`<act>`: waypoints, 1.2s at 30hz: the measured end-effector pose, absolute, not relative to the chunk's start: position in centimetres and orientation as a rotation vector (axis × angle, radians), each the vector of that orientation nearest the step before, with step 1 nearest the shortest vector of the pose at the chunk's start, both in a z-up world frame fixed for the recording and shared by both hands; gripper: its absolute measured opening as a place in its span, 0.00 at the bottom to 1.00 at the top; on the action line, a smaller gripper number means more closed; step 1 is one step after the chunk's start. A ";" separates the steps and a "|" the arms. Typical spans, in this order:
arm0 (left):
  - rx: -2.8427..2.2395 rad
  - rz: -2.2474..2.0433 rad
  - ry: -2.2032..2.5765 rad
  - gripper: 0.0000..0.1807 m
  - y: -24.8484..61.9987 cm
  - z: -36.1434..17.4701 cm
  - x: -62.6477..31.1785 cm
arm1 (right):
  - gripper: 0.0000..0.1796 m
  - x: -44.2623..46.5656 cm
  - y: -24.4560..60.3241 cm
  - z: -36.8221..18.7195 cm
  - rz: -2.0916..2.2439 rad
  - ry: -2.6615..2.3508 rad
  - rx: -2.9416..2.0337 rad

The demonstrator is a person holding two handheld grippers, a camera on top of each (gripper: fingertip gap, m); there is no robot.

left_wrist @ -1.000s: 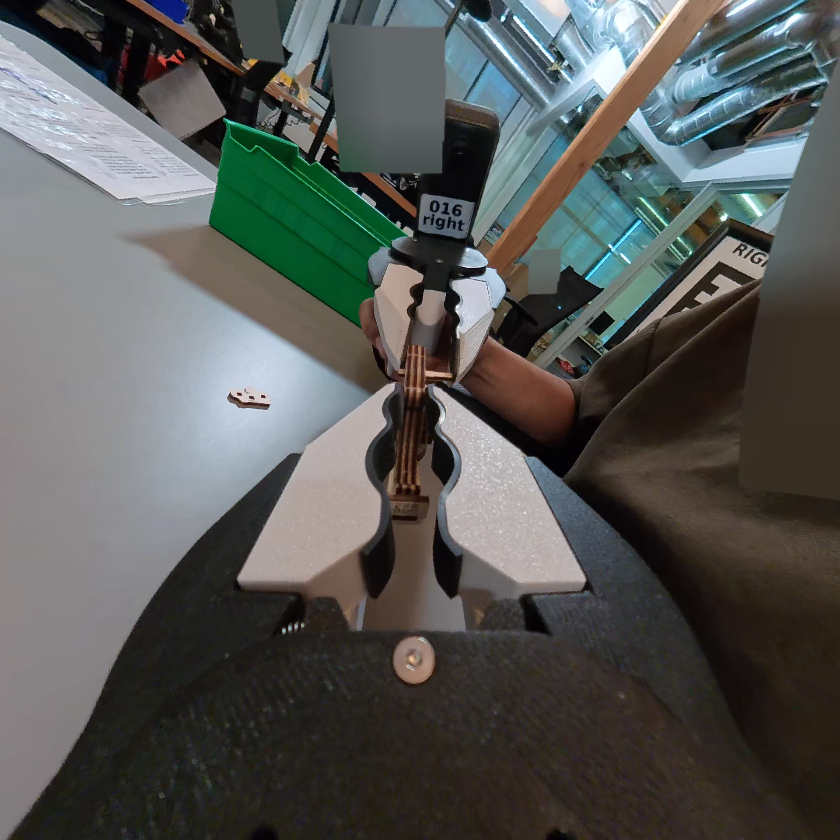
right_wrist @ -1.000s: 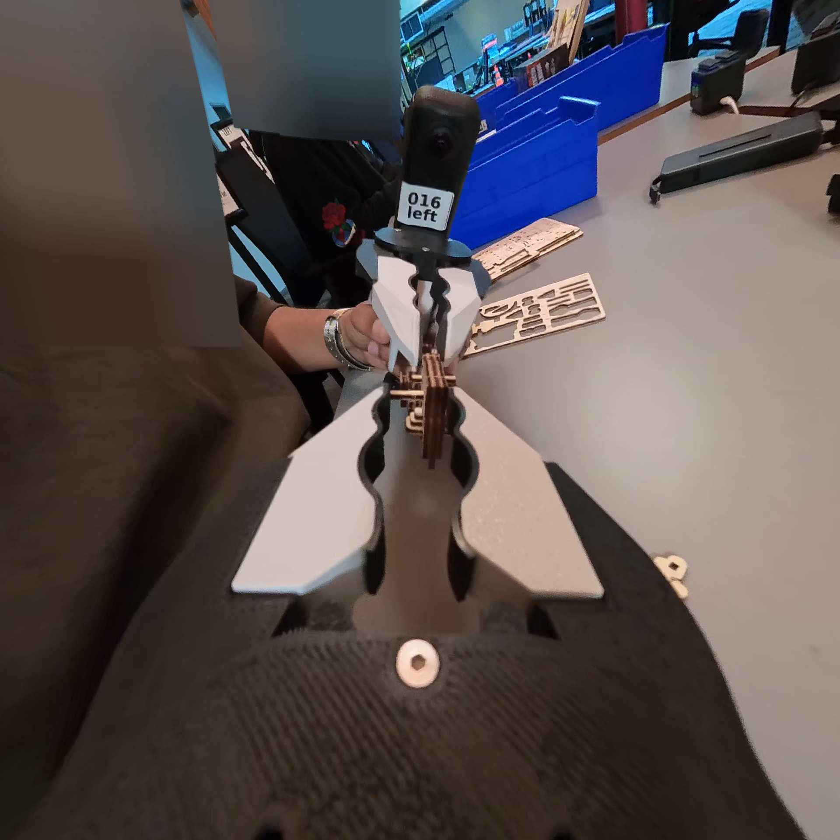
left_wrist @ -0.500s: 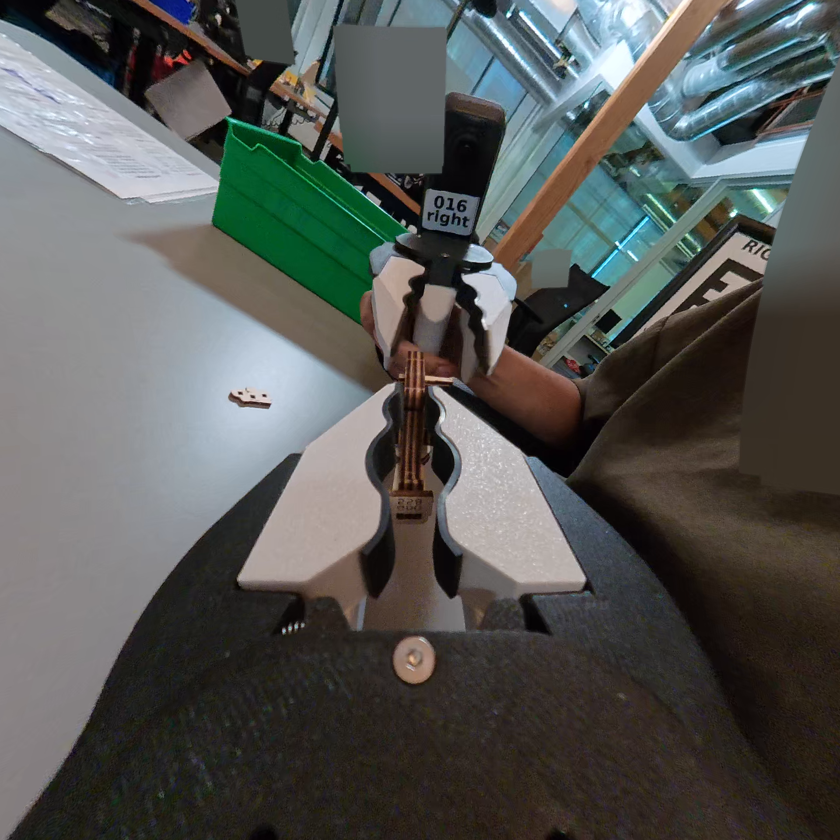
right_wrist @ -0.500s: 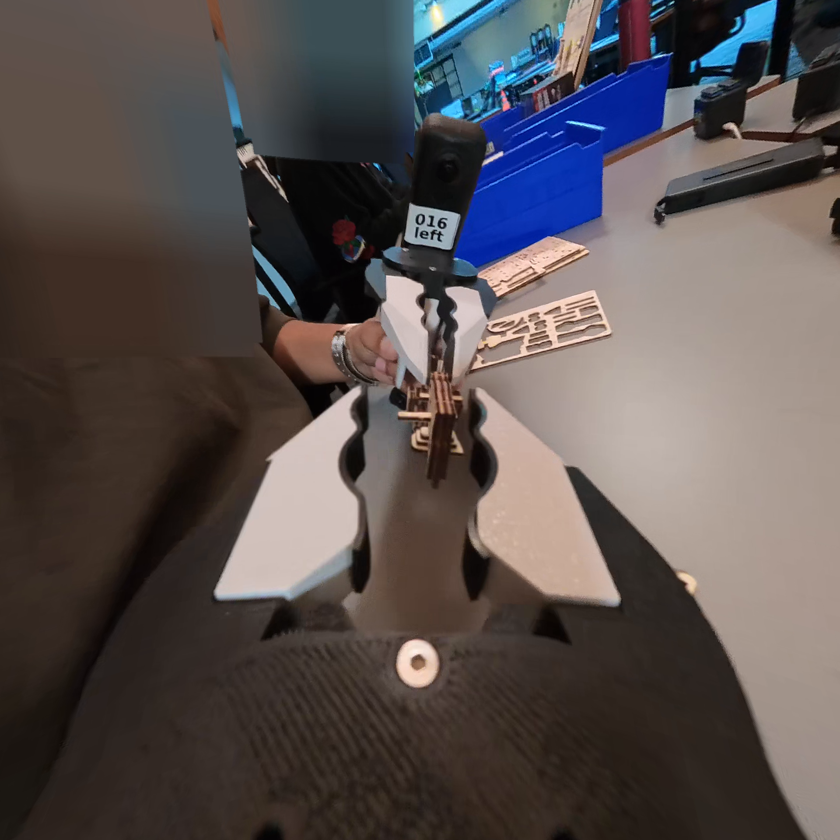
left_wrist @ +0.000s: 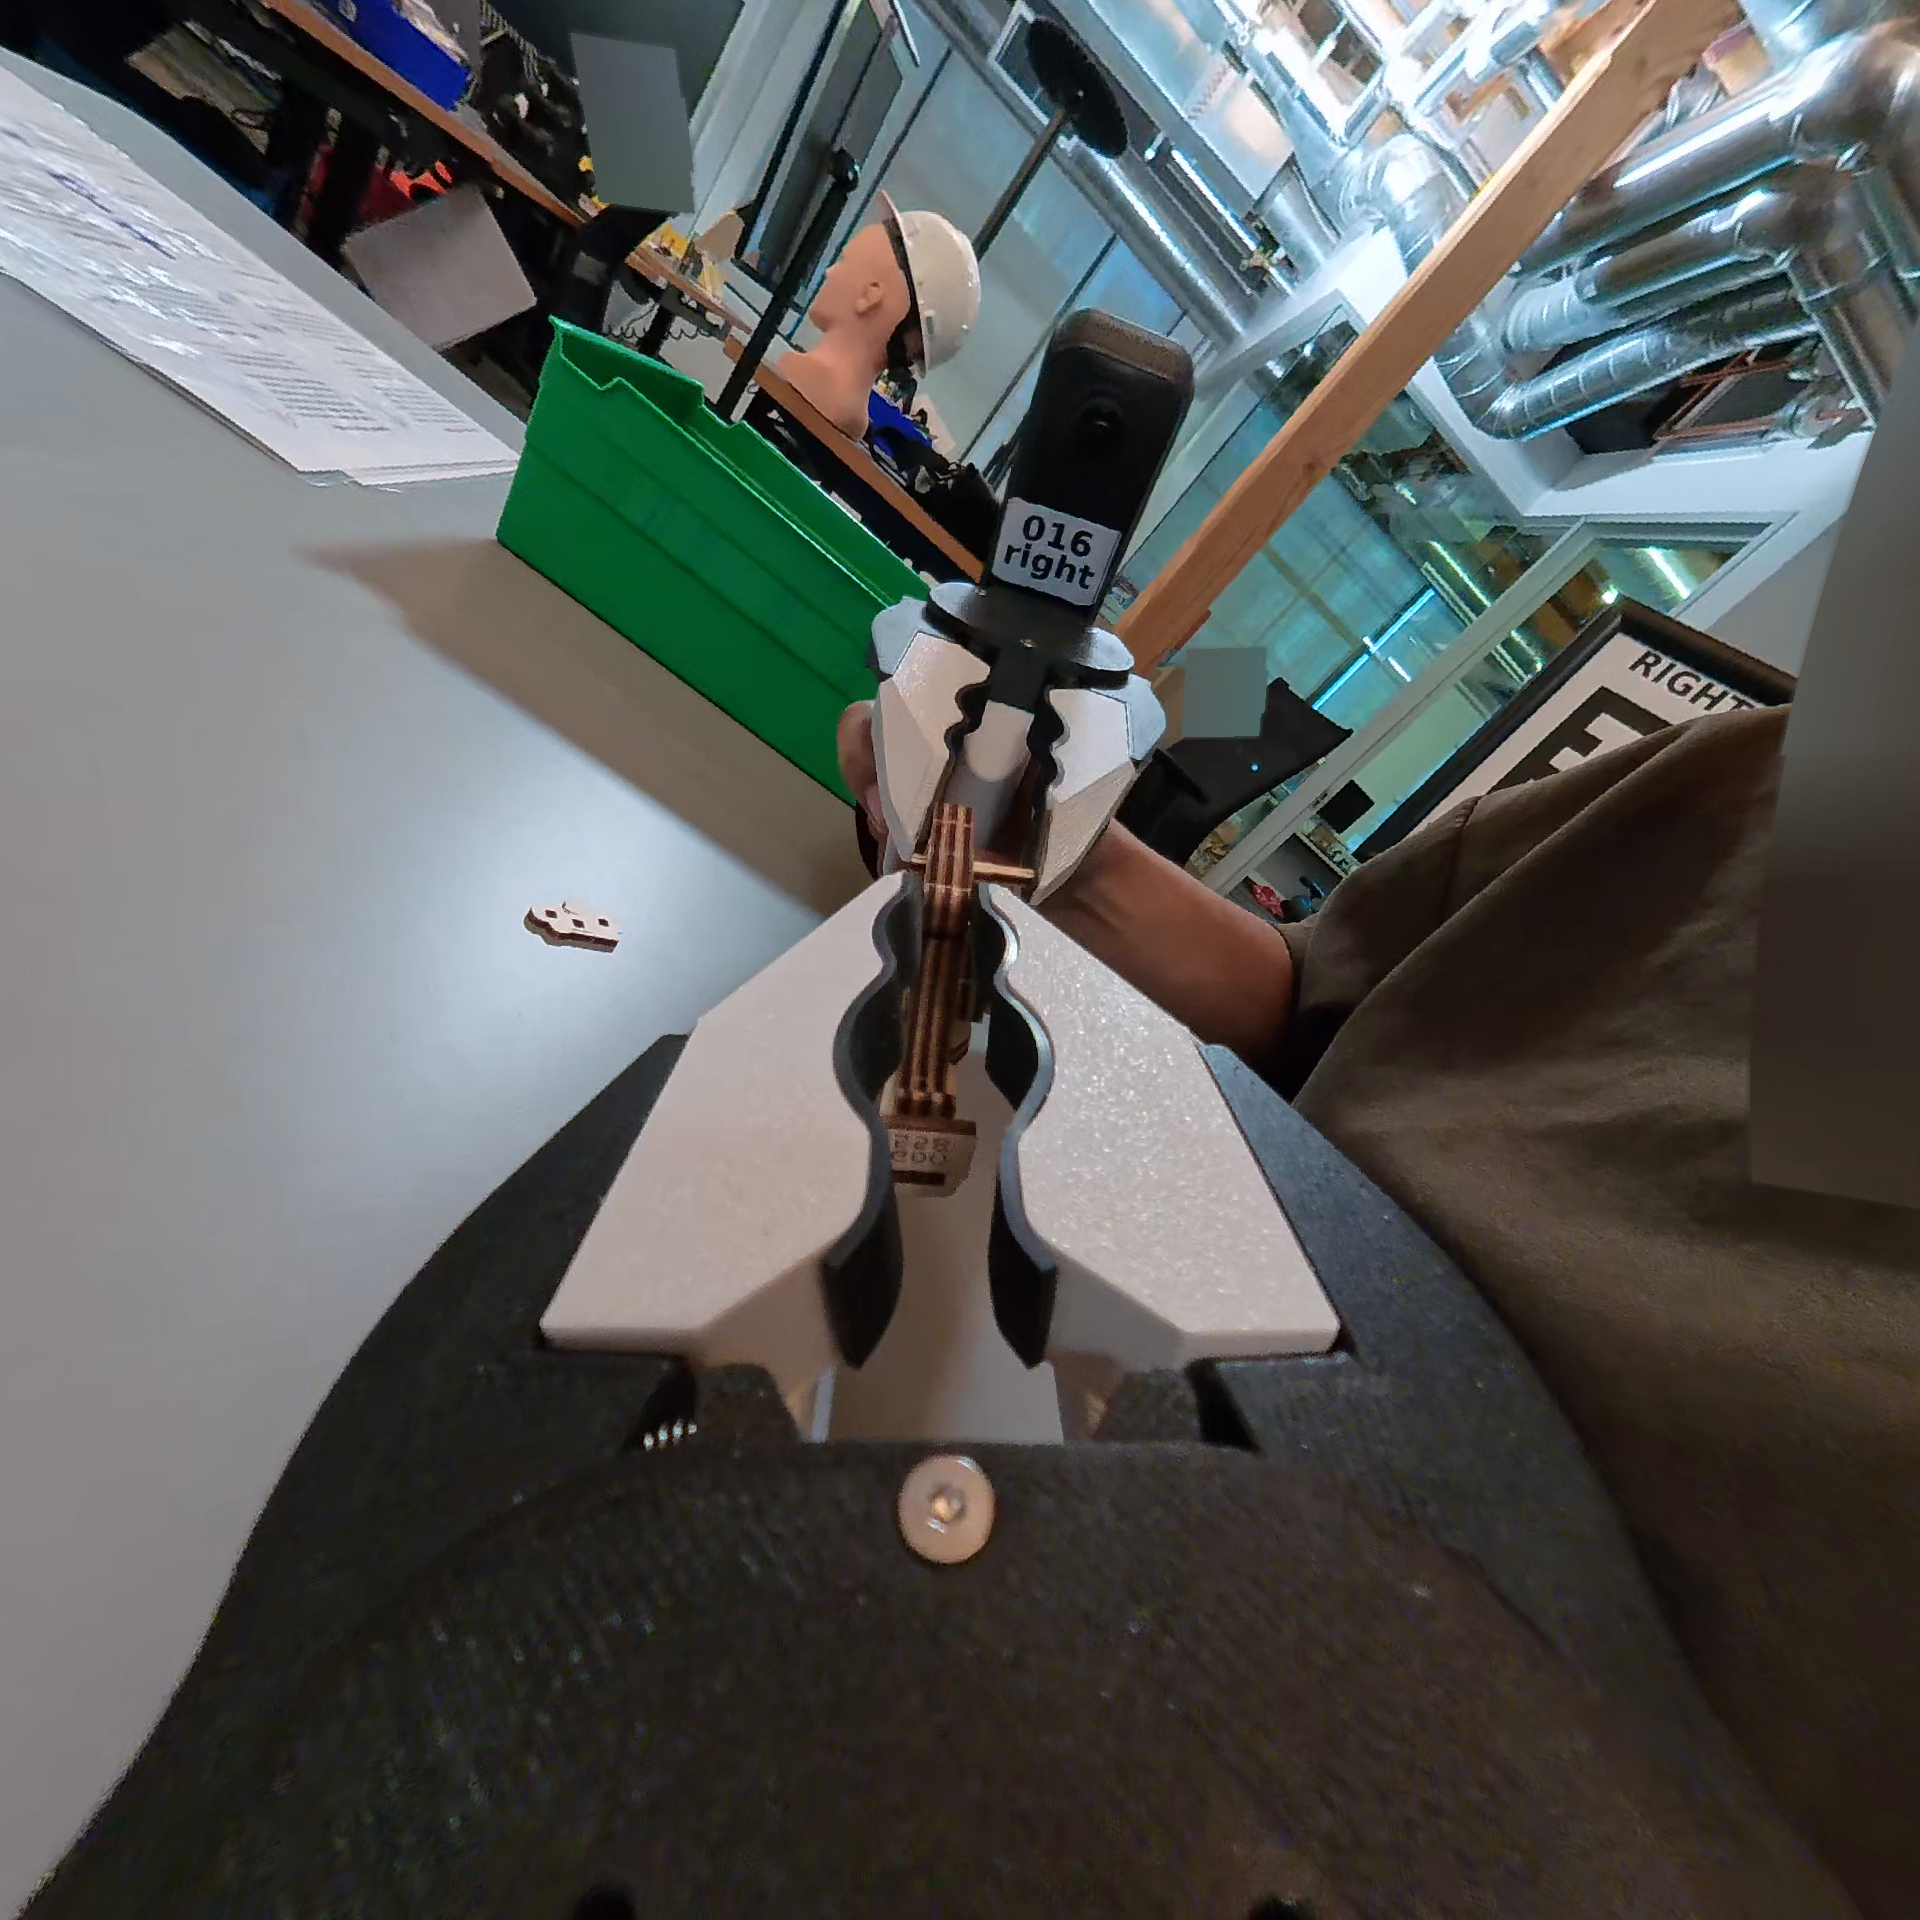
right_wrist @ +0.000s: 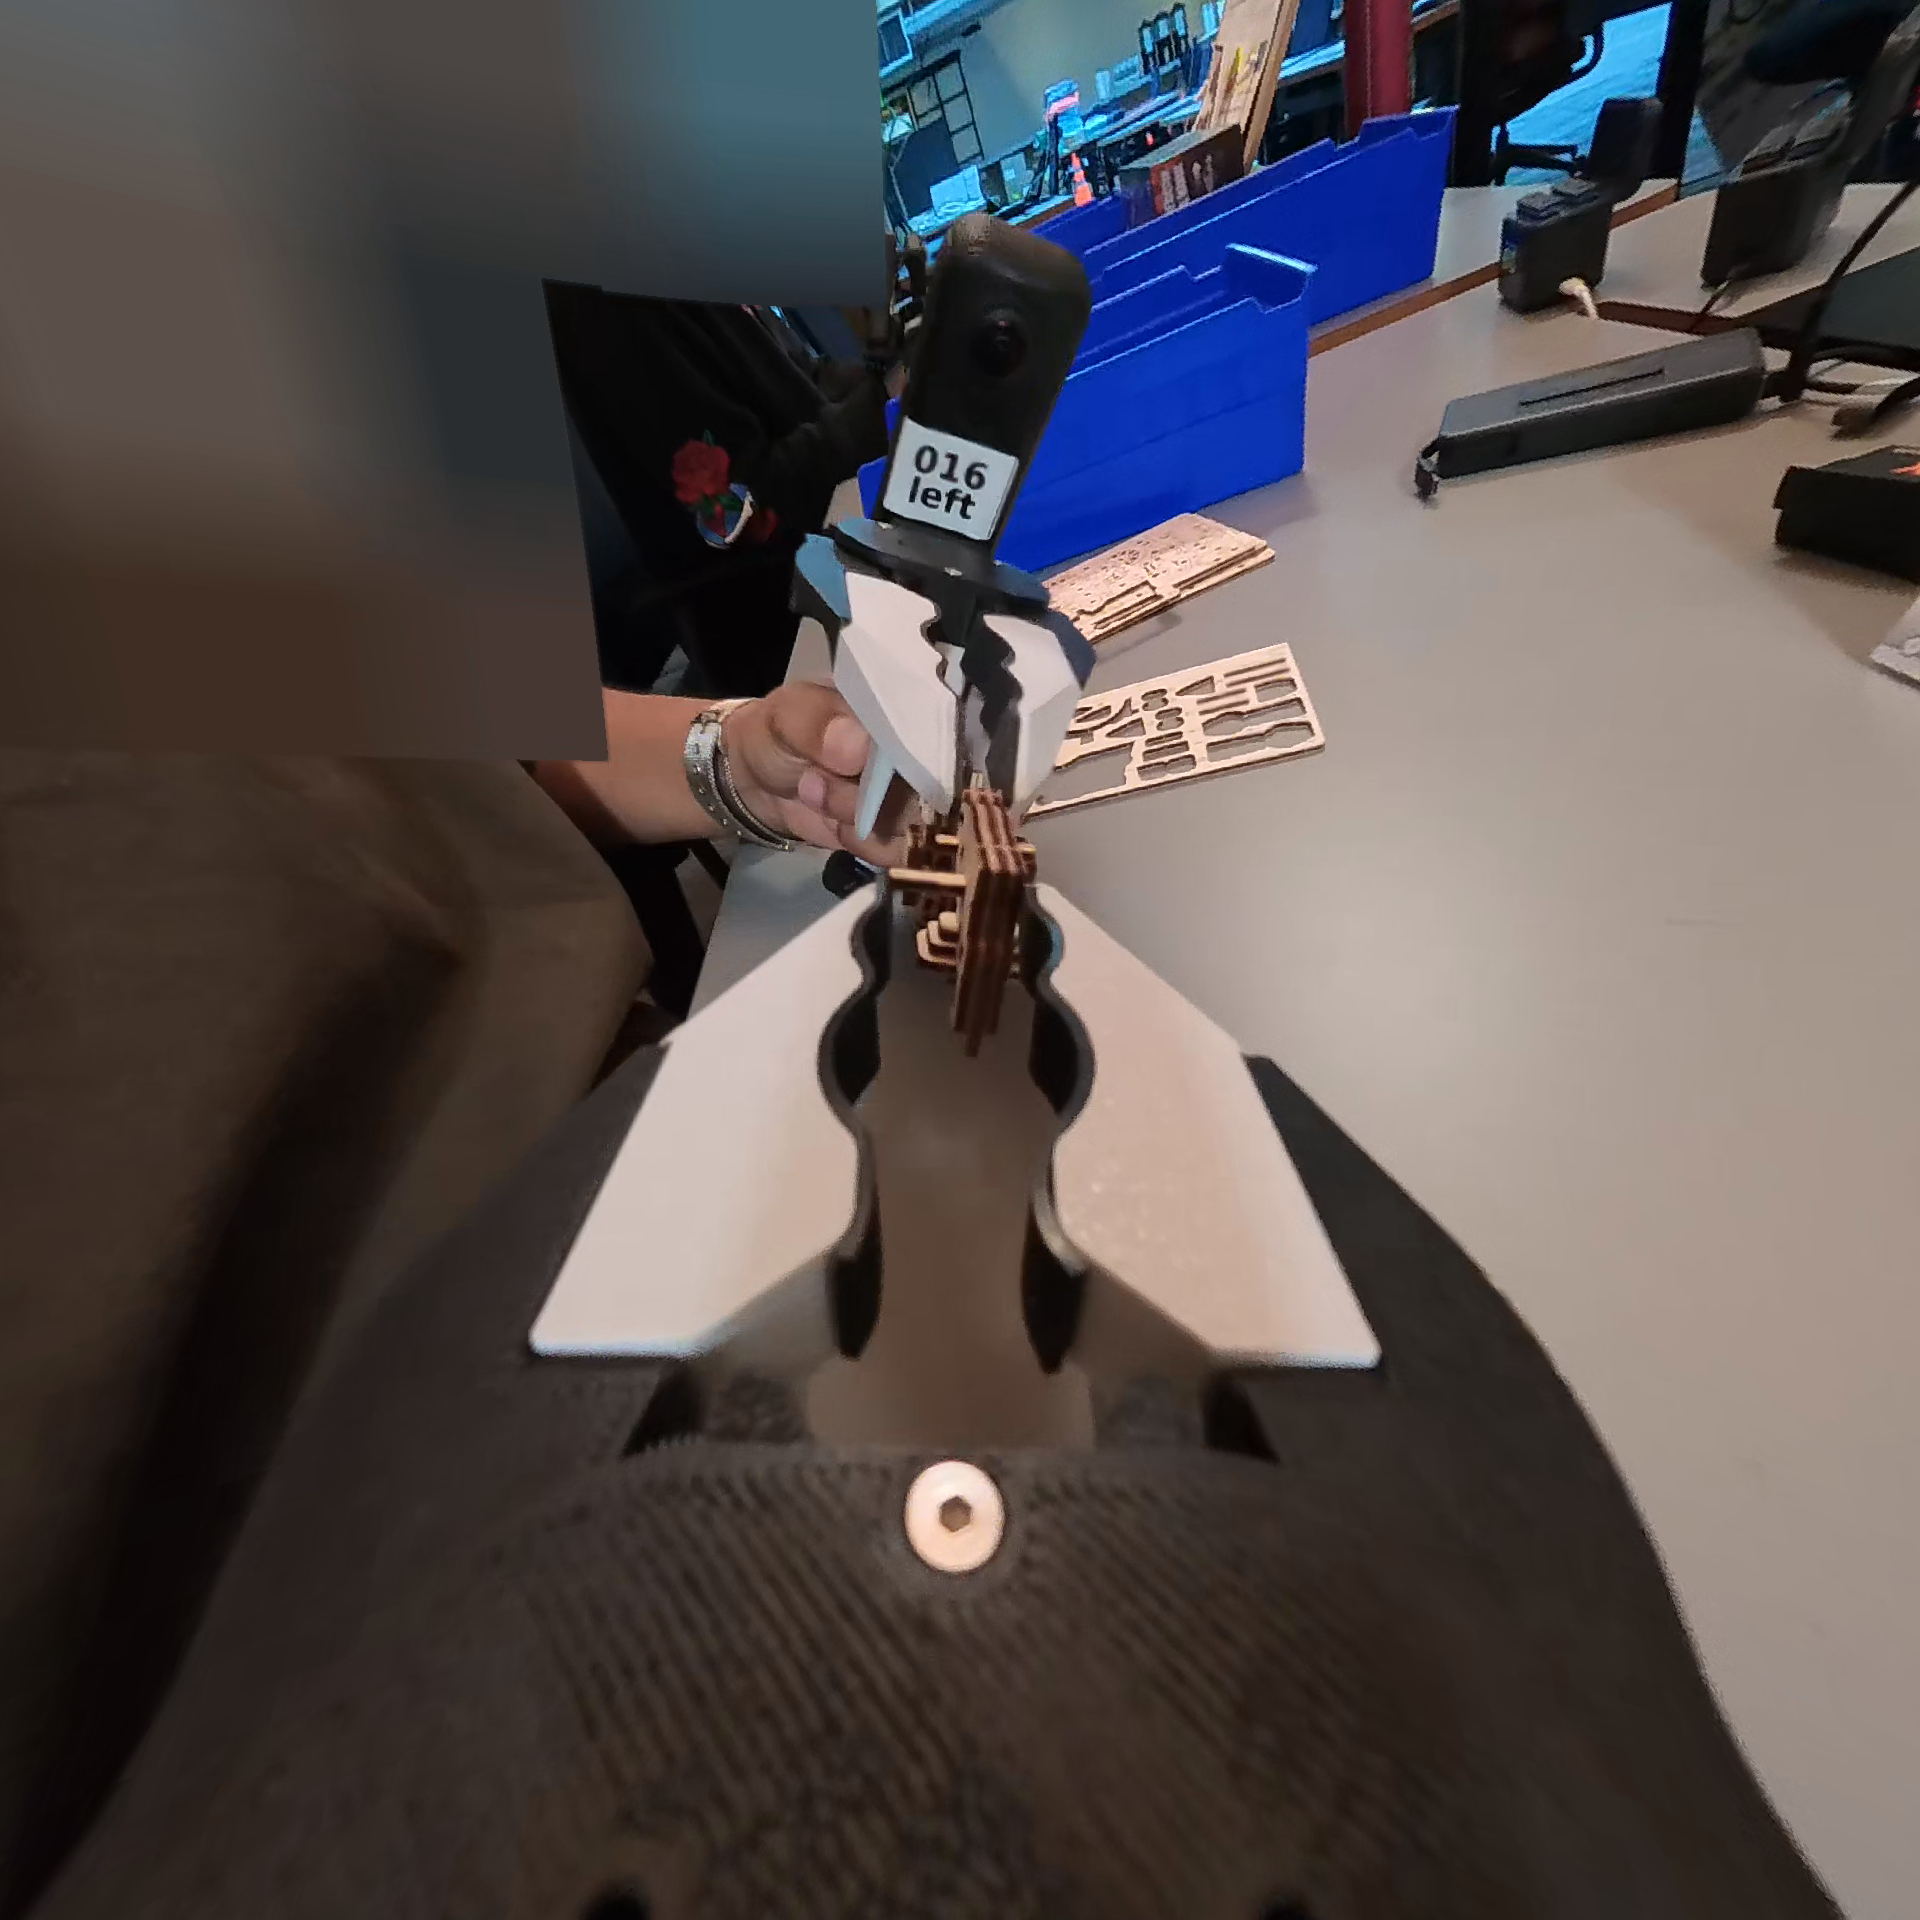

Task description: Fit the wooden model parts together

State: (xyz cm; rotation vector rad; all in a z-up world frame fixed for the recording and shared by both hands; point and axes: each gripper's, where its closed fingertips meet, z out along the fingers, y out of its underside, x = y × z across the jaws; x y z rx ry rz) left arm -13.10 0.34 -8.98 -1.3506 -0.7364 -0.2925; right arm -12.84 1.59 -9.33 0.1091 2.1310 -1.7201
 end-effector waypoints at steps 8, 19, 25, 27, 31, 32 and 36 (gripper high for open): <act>-1.366 -0.283 -0.727 0.03 0.6 -9.0 -12.9 | 0.14 -12.7 1.5 -9.2 -1.709 2.068 0.132; -1.376 -0.258 -0.733 0.03 0.7 -9.1 -13.0 | 0.13 -12.8 1.5 -9.3 -1.704 2.108 0.127; -1.379 -0.252 -0.725 0.03 0.6 -9.0 -12.9 | 0.13 -12.8 1.5 -9.1 -1.717 2.098 0.120; -1.376 -0.253 -0.724 0.02 0.6 -9.0 -12.9 | 0.20 -12.7 1.5 -9.0 -1.724 2.076 0.116; -1.374 -0.253 -0.729 0.03 0.5 -9.0 -13.0 | 0.13 -12.9 1.5 -9.2 -1.717 2.161 0.102; -1.368 -0.258 -0.726 0.03 0.5 -8.9 -13.0 | 0.13 -12.8 1.4 -9.1 -1.729 2.164 0.097; -1.358 -0.243 -0.712 0.02 0.5 -8.6 -12.9 | 0.14 -12.8 1.4 -8.7 -1.766 2.121 0.095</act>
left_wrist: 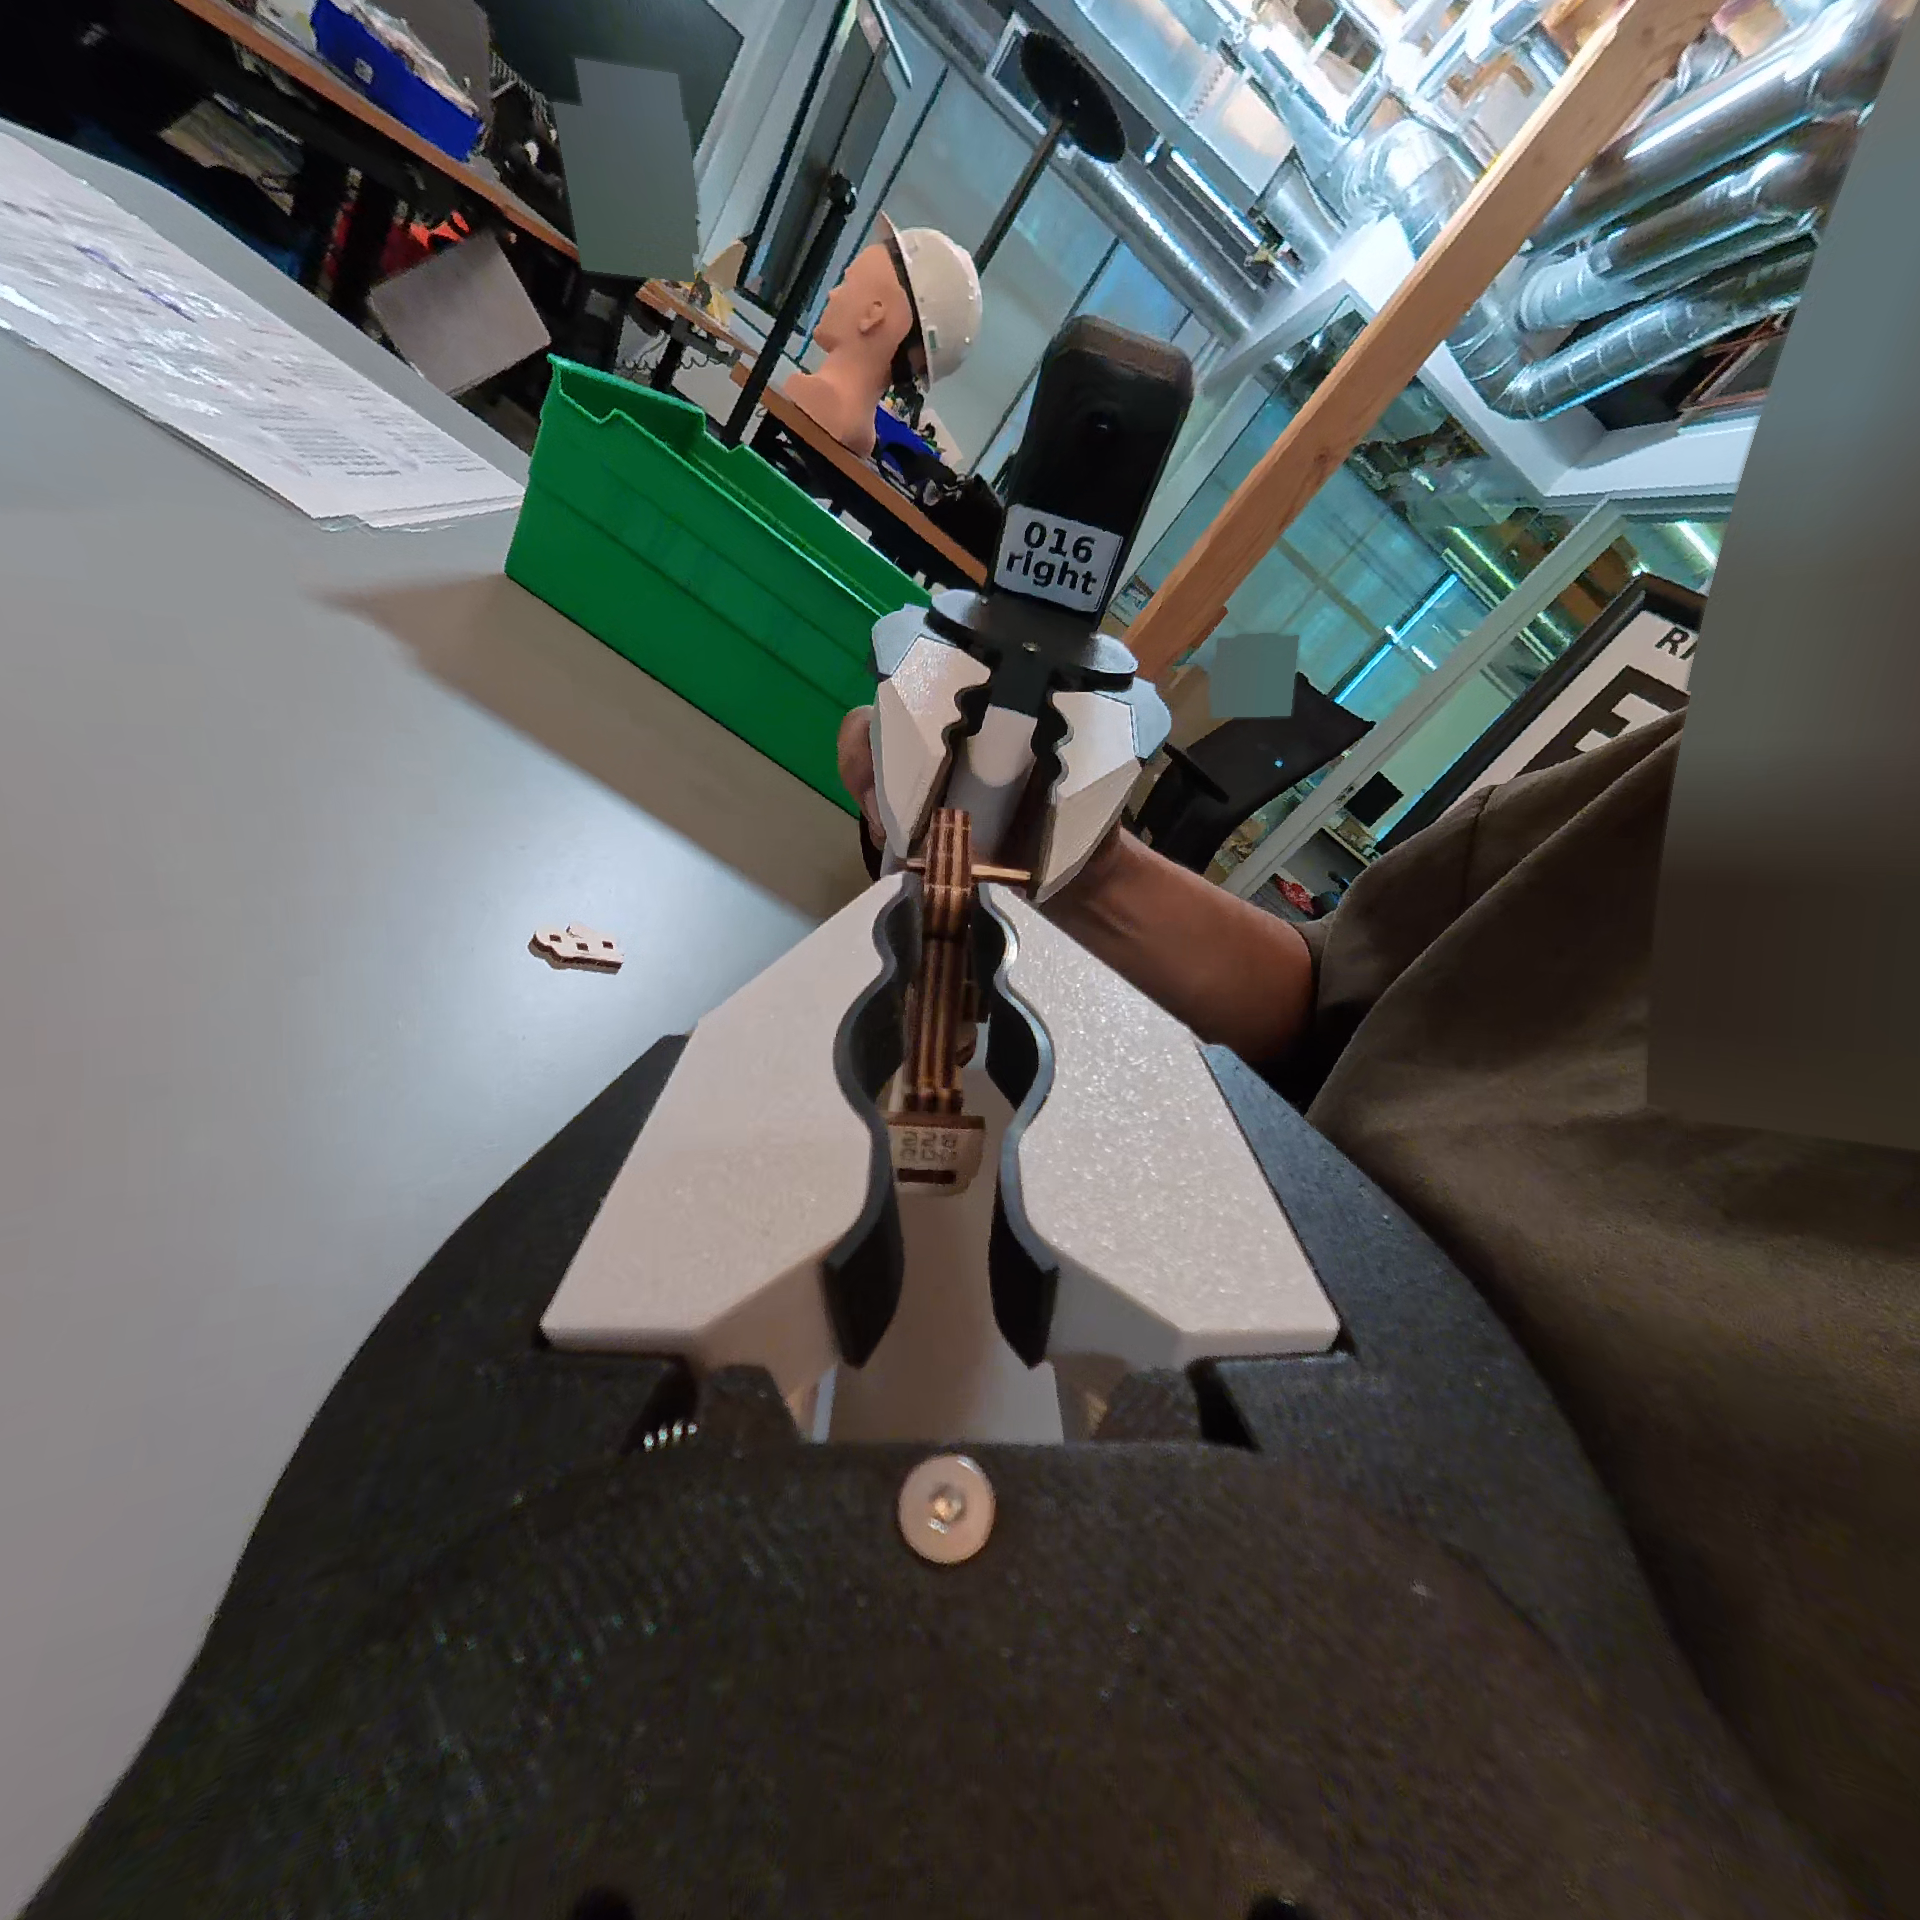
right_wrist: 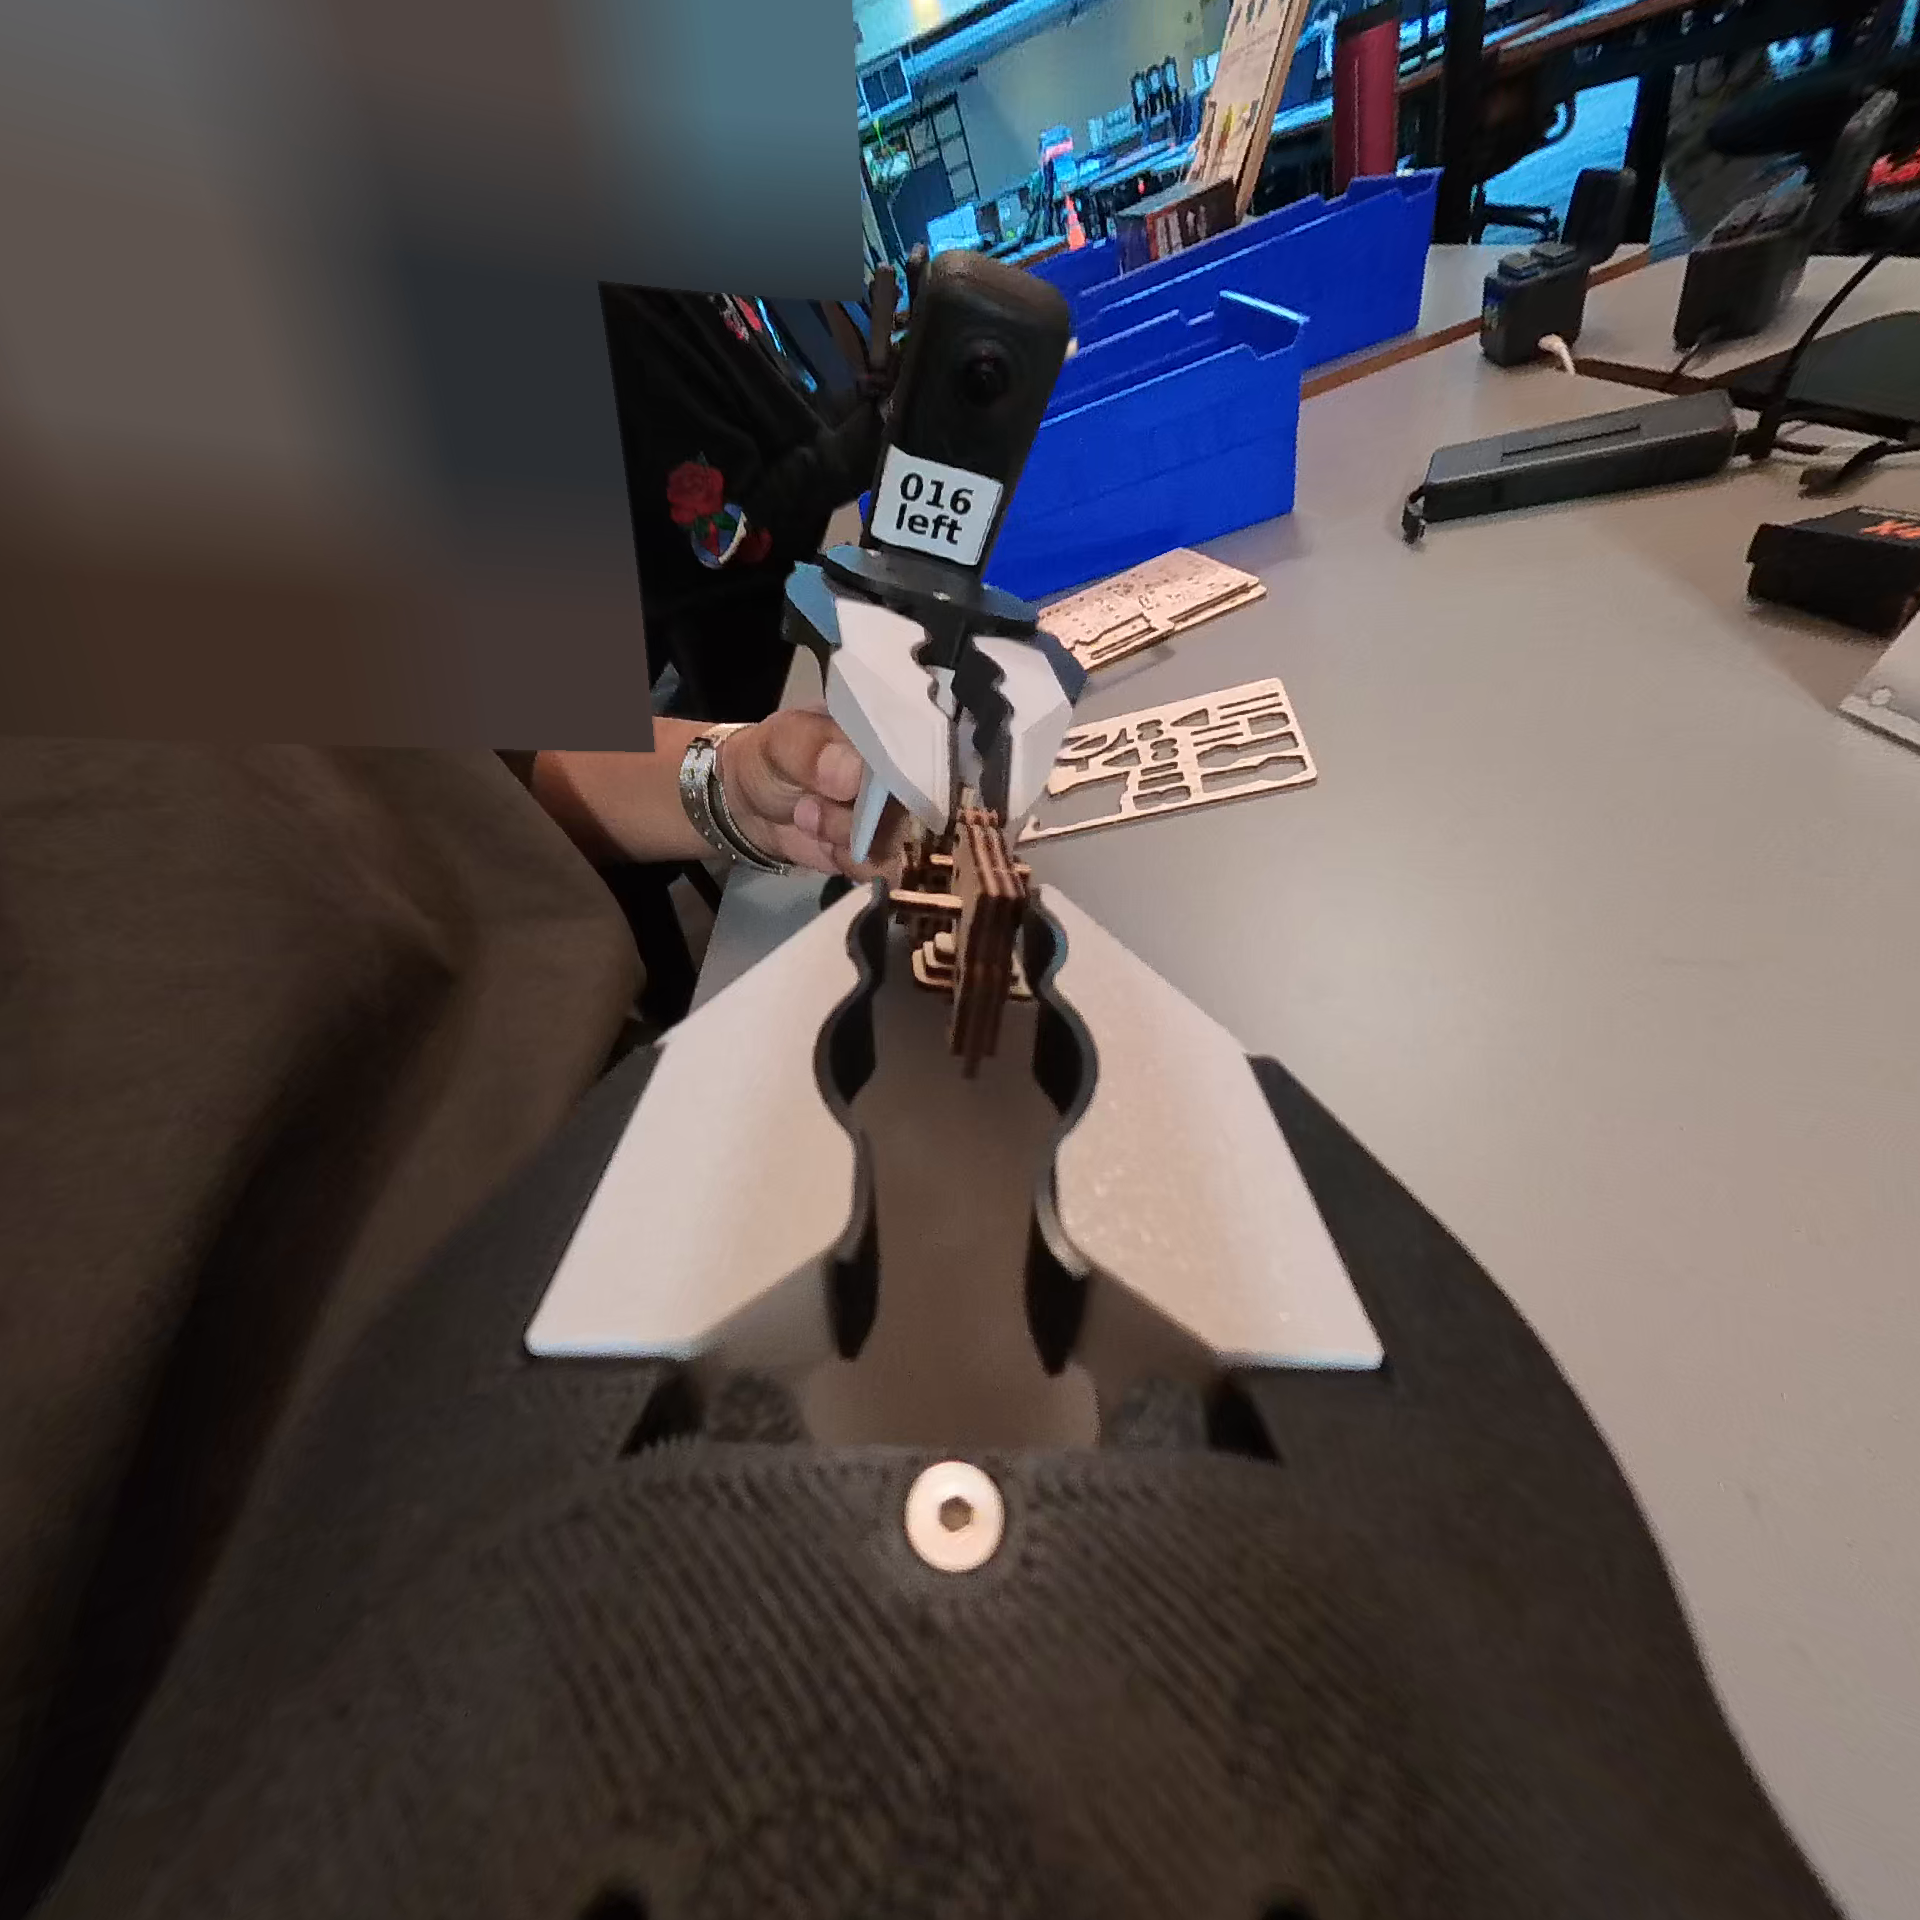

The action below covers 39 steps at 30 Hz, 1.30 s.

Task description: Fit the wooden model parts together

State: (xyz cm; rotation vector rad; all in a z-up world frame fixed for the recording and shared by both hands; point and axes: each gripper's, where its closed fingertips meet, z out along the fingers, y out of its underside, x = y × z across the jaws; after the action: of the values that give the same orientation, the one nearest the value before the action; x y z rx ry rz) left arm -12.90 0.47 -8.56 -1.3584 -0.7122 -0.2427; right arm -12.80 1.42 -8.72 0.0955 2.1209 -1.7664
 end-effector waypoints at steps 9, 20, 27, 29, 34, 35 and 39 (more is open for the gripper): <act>-1.465 0.059 -0.458 0.03 0.8 -6.3 -10.7 | 0.14 -11.0 1.9 -6.8 -1.938 2.122 -0.145; -1.553 0.196 -0.383 0.03 0.9 -6.9 -10.4 | 0.19 -11.4 1.9 -7.3 -2.012 2.160 -0.184; -1.581 0.194 -0.402 0.03 0.7 -7.6 -11.0 | 0.16 -11.7 1.8 -7.8 -2.010 2.171 -0.167; -1.581 0.192 -0.406 0.03 0.7 -7.7 -11.1 | 0.13 -11.6 1.8 -7.8 -2.003 2.164 -0.167; -1.585 0.182 -0.392 0.03 0.9 -7.7 -10.8 | 0.04 -11.6 2.0 -7.6 -2.011 2.169 -0.167; -1.585 0.189 -0.390 0.03 0.9 -7.7 -10.8 | 0.04 -11.6 2.1 -7.7 -2.000 2.169 -0.163; -1.565 0.171 -0.401 0.03 0.8 -7.5 -10.8 | 0.05 -11.7 2.0 -7.5 -2.011 2.154 -0.136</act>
State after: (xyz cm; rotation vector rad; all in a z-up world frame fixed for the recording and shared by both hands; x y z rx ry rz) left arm -10.81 0.84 -7.46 -1.5651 -0.4007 0.1705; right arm -11.72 1.97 -7.46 -0.1364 2.1542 -2.0107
